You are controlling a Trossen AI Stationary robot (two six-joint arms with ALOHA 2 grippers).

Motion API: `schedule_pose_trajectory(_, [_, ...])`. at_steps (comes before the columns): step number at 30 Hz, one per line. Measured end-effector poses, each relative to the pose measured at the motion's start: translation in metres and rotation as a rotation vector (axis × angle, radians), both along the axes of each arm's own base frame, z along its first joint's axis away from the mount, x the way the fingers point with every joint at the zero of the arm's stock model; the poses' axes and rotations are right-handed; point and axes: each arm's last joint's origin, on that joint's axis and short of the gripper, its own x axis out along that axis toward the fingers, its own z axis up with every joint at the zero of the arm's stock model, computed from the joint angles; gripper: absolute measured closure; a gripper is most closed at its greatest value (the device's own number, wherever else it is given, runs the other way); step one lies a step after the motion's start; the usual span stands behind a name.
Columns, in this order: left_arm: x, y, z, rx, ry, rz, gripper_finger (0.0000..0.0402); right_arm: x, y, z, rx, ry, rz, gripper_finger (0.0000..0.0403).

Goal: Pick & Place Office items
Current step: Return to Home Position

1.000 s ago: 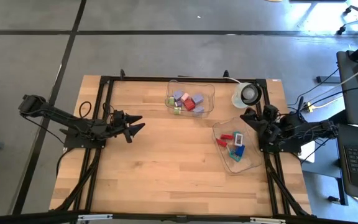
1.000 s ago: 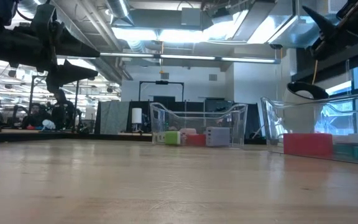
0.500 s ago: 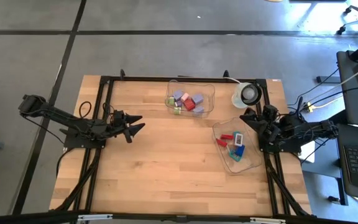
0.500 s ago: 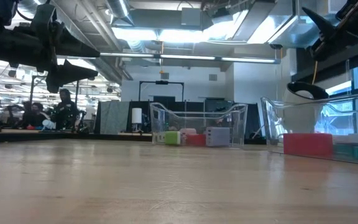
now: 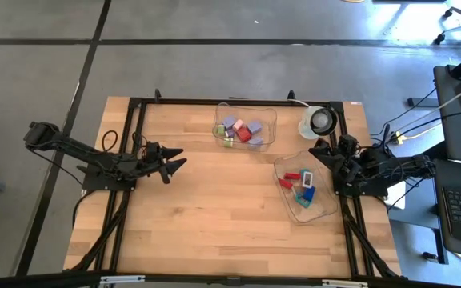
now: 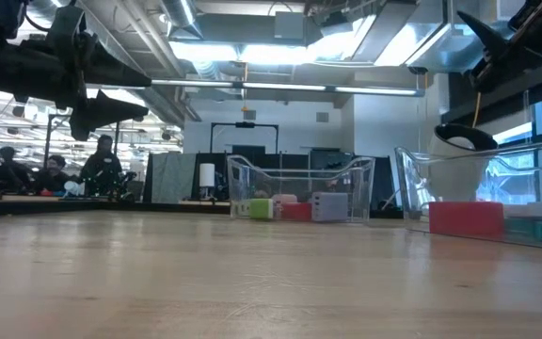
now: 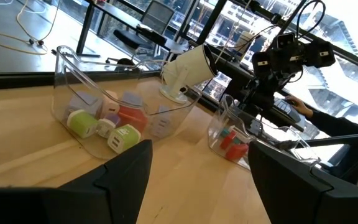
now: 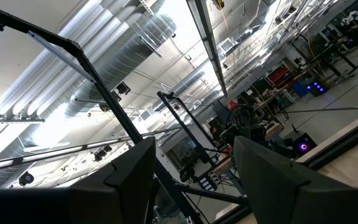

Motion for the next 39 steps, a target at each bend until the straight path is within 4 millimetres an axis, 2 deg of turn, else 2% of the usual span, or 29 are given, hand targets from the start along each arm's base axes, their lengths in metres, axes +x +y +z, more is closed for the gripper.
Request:
schedule_pose_trajectory(13, [0.000,0.000,0.000,0.001,0.003,0.000,0.0140,0.000,0.000,0.000,0.000,0.000,0.000,0.0182])
schedule_pose_trajectory(25, [-0.014,0.011,0.004,-0.002,-0.010,0.066,0.0140,0.000,0.000,0.000,-0.001,0.002,0.000,0.0182])
schedule_pose_trajectory(39, [-0.036,0.018,0.025,-0.052,-0.255,0.092,0.0140,0.000,0.000,-0.001,-0.001,0.002,0.000,0.0182])
